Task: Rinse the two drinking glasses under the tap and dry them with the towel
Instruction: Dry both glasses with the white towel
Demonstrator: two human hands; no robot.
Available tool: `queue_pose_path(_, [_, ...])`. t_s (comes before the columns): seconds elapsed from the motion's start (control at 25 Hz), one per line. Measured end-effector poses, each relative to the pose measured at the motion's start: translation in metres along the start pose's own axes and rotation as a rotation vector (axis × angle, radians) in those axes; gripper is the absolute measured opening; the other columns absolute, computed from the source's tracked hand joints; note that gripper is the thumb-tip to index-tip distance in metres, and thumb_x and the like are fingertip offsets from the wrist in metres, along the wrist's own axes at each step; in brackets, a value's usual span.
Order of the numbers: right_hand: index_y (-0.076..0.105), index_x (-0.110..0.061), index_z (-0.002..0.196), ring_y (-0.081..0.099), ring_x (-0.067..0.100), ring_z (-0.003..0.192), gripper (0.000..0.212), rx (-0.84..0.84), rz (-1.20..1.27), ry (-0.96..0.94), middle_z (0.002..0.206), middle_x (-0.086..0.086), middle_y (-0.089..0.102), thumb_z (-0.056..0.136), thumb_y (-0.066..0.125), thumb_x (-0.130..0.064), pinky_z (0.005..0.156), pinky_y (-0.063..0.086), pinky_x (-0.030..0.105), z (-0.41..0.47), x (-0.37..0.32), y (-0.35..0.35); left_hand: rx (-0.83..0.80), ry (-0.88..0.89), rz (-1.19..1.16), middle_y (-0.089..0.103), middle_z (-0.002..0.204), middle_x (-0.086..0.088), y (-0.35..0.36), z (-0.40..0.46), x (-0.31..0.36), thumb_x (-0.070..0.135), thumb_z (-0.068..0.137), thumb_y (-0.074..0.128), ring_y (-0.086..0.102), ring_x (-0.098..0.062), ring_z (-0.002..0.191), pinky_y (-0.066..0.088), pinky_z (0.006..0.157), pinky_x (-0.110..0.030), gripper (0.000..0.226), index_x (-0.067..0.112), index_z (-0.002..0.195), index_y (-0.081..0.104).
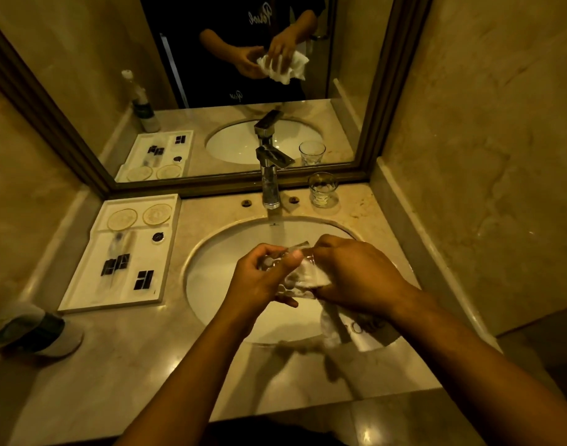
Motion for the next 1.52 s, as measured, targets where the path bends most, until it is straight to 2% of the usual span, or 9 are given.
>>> queue_pose_path(0.16, [0.048, -0.040, 0.137, 0.057, 0.003, 0.113, 0.076, -0.279, 0.606, 0.059, 0.129, -0.020, 0.057, 0.071, 0.085, -0.031, 0.093, 0.052, 0.025, -0.009, 0.021, -0.010, 0.041, -0.024, -0.177, 0.073, 0.097, -0.017, -0.008, -0.005, -0.012, 0.043, 0.081, 0.075, 0.072, -0.033, 0.078, 0.058, 0.057, -0.039, 0.048, 0.006, 0.108, 0.065])
queue_pose_path(0.28, [0.061, -0.034, 0.126, 0.062, 0.012, 0.119, 0.064, -0.202, 1.199, 0.186, 0.128, -0.013, 0.064, 0.069, 0.086, -0.017, 0.094, 0.056, 0.035, -0.023, 0.032, -0.003, 0.085, -0.042, -0.326, 0.074, 0.102, -0.016, -0.017, -0.009, -0.016, 0.042, 0.086, 0.072, 0.073, -0.033, 0.088, 0.061, 0.066, -0.041, 0.045, 0.007, 0.113, 0.065])
queue_pose_path(0.44, [0.065, -0.040, 0.122, 0.066, 0.018, 0.111, 0.050, -0.007, 1.250, 0.299, 0.129, -0.007, 0.062, 0.075, 0.079, -0.041, 0.092, 0.057, 0.048, -0.028, 0.021, 0.031, 0.095, 0.058, -0.294, 0.074, 0.103, -0.013, -0.014, -0.014, -0.009, 0.042, 0.077, 0.074, 0.075, -0.033, 0.089, 0.060, 0.062, -0.040, 0.047, 0.012, 0.111, 0.062])
queue_pose_path(0.56, [0.049, -0.046, 0.136, 0.065, 0.019, 0.115, 0.058, -0.160, 1.375, 0.309, 0.131, -0.005, 0.063, 0.081, 0.064, -0.052, 0.099, 0.052, 0.047, -0.030, 0.008, 0.042, 0.122, 0.064, -0.225, 0.072, 0.109, -0.013, -0.011, -0.016, -0.010, 0.033, 0.084, 0.078, 0.076, -0.032, 0.089, 0.060, 0.060, -0.039, 0.041, 0.012, 0.114, 0.060])
queue_pose_path(0.72, [0.030, -0.042, 0.142, 0.060, 0.009, 0.110, 0.092, -0.130, 1.039, 0.320, 0.126, -0.016, 0.054, 0.068, 0.084, -0.045, 0.085, 0.056, 0.025, -0.033, -0.007, 0.039, 0.158, 0.109, -0.007, 0.069, 0.112, -0.005, -0.013, -0.018, -0.013, 0.034, 0.081, 0.078, 0.074, -0.023, 0.094, 0.063, 0.065, -0.037, 0.035, 0.020, 0.110, 0.063])
queue_pose_path(0.84, [0.038, -0.044, 0.135, 0.054, 0.003, 0.107, 0.084, 0.044, 0.776, 0.256, 0.118, -0.022, 0.052, 0.067, 0.087, -0.037, 0.075, 0.044, 0.009, -0.030, -0.007, 0.029, 0.161, 0.120, -0.052, 0.070, 0.107, -0.007, -0.012, -0.022, -0.016, 0.035, 0.081, 0.081, 0.075, -0.024, 0.093, 0.062, 0.058, -0.037, 0.038, 0.018, 0.109, 0.063])
queue_pose_path(1.2, [0.040, -0.033, 0.143, 0.054, 0.012, 0.117, 0.082, 0.001, 0.479, -0.064, 0.139, -0.013, 0.041, 0.072, 0.080, -0.040, 0.092, 0.054, 0.023, -0.023, -0.015, 0.051, 0.245, -0.267, -0.163, 0.065, 0.073, -0.014, -0.017, -0.014, -0.020, 0.036, 0.094, 0.063, 0.052, -0.020, 0.048, 0.034, 0.039, -0.022, 0.030, 0.006, 0.095, 0.065])
queue_pose_path(1.36, [0.029, -0.034, 0.147, 0.054, 0.016, 0.116, 0.086, -0.089, 0.171, -0.166, 0.145, -0.008, 0.036, 0.075, 0.077, -0.043, 0.085, 0.051, 0.022, -0.023, -0.016, 0.063, 0.191, -0.649, -0.204, 0.067, 0.071, -0.011, -0.015, -0.012, -0.037, 0.039, 0.088, 0.063, 0.054, -0.019, 0.048, 0.028, 0.038, -0.016, 0.030, 0.010, 0.094, 0.068])
queue_pose_path(1.52, [0.041, -0.035, 0.139, 0.057, 0.010, 0.108, 0.083, -0.070, 0.166, -0.045, 0.135, -0.011, 0.050, 0.069, 0.070, -0.068, 0.082, 0.048, 0.021, -0.005, -0.016, 0.059, 0.104, -0.698, -0.208, 0.073, 0.081, -0.011, -0.009, 0.001, -0.036, 0.047, 0.081, 0.064, 0.066, -0.025, 0.065, 0.039, 0.045, -0.021, 0.039, 0.012, 0.097, 0.071])
Point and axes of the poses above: each hand's wrist, its own z-axis towards the middle knuckle, its own y-axis out of the palm, x = y × z, the point moved 2 cm from there along z, towards the middle knuckle
